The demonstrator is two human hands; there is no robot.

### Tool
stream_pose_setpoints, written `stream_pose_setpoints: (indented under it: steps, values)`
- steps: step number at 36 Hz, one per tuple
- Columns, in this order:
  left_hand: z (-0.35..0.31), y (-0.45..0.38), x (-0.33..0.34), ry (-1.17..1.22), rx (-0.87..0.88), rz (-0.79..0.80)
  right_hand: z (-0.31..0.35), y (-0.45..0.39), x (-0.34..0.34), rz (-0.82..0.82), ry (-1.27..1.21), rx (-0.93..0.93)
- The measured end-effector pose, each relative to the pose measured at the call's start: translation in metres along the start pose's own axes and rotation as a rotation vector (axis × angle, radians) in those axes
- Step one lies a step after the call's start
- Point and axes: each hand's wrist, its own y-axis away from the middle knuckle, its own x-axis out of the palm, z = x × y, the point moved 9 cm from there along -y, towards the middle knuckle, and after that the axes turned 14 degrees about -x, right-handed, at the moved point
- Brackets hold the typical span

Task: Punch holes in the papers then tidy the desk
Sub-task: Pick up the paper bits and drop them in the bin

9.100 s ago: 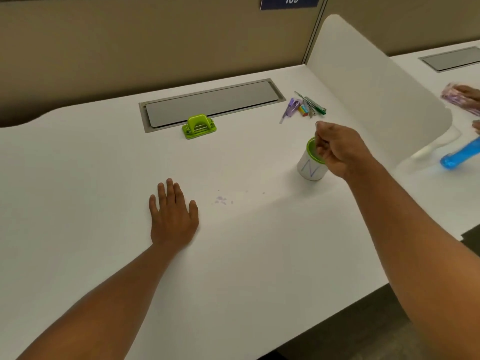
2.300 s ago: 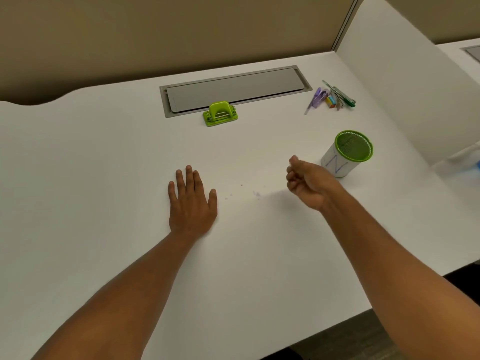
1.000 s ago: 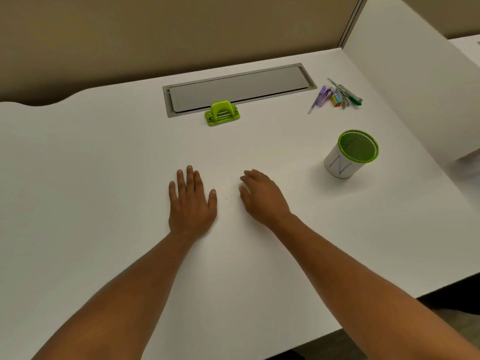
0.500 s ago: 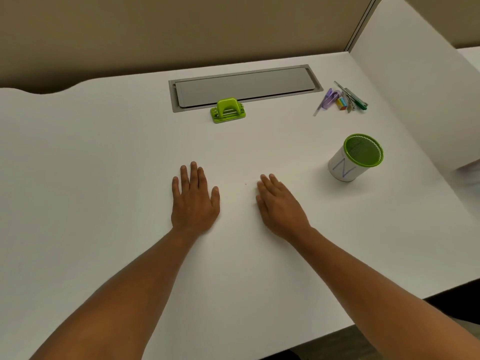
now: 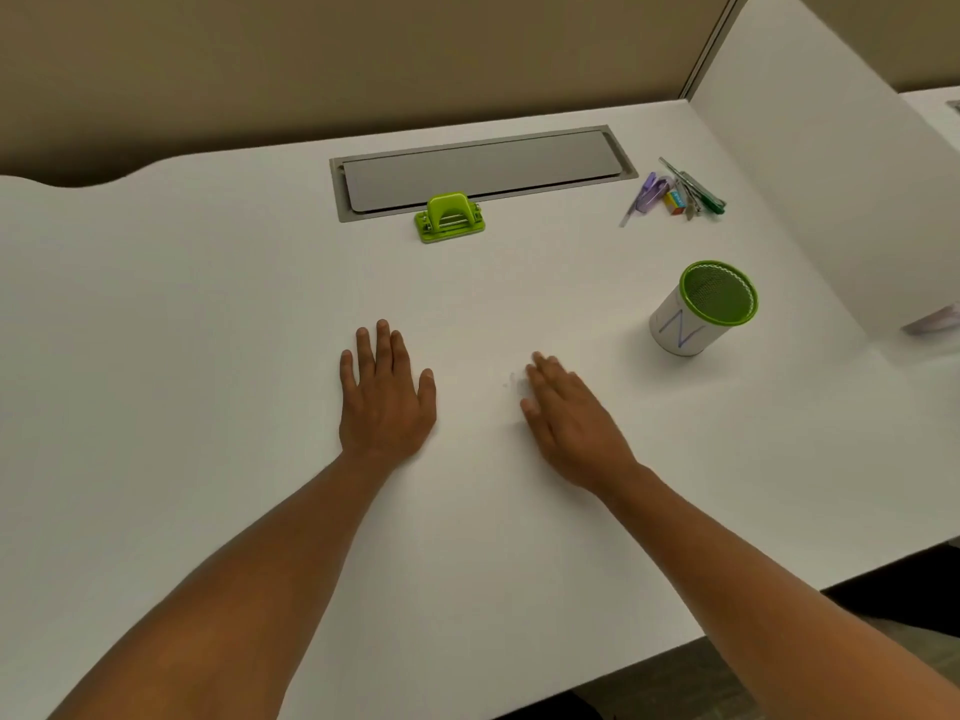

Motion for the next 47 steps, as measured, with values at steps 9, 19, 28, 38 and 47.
stream_pose_setpoints:
  steps: [9, 19, 28, 38, 47]
  values:
    - [-0.001, 0.0, 0.001, 0.011, 0.001, 0.016, -0.01, 0.0, 0.013, 0.074, 0.047, 0.188]
    - [-0.001, 0.0, 0.0, 0.013, -0.001, 0.029, 0.01, -0.003, -0.012, -0.173, 0.118, 0.107]
    - [-0.001, 0.001, -0.002, 0.014, 0.0, 0.019, -0.003, -0.03, -0.009, -0.172, 0.008, 0.194]
    - [-0.001, 0.001, -0.001, 0.005, 0.006, -0.001, 0.003, -0.035, -0.018, -0.195, 0.1, 0.106]
    - [0.0, -0.001, 0.001, -0.001, -0.002, 0.017, -0.002, -0.04, -0.012, -0.079, 0.178, 0.174]
